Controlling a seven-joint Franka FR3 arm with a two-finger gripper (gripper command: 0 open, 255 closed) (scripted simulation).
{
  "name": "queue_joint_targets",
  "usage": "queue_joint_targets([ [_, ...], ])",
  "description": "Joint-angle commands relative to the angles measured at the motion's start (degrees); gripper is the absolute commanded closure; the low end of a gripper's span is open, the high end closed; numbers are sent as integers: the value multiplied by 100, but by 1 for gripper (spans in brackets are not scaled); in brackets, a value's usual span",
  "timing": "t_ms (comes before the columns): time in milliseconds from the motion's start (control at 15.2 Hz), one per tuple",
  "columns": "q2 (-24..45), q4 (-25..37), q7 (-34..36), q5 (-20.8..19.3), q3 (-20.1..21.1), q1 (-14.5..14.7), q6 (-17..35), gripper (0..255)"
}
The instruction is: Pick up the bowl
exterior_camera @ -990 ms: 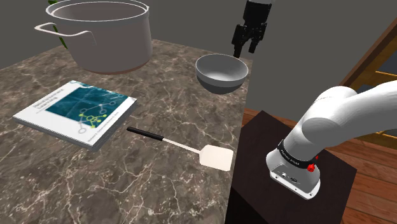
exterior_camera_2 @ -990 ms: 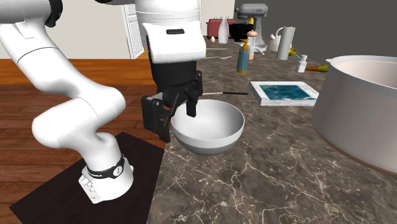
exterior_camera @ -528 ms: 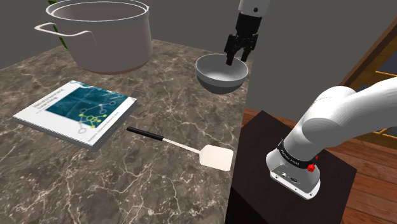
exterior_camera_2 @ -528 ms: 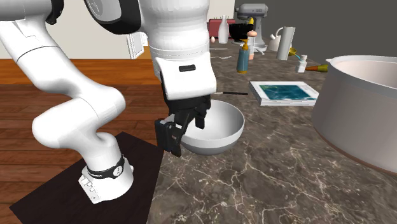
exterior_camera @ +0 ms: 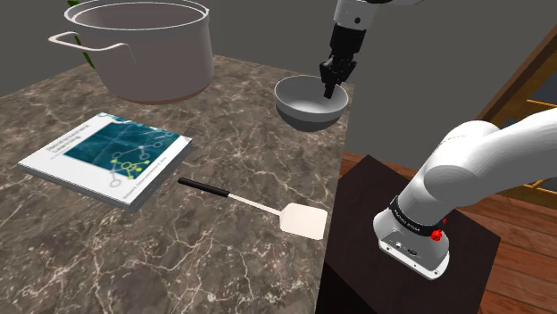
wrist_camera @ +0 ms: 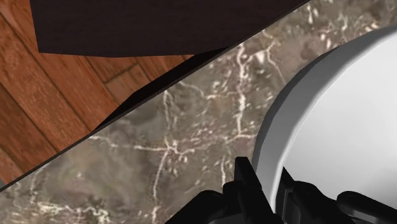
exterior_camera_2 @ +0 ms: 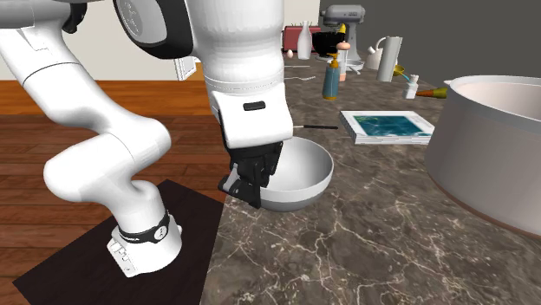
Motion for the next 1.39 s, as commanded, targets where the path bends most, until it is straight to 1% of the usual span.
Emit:
queue_joint_targets([
  [0, 3, -5, 1, 1, 2, 1, 3, 255],
  [264, 15, -1, 8, 6, 8, 6, 12, 255],
  [1254, 64, 1188, 132, -16, -2, 16, -1121, 255],
  [1320, 65, 1200, 133, -17, -2, 16, -1132, 255],
])
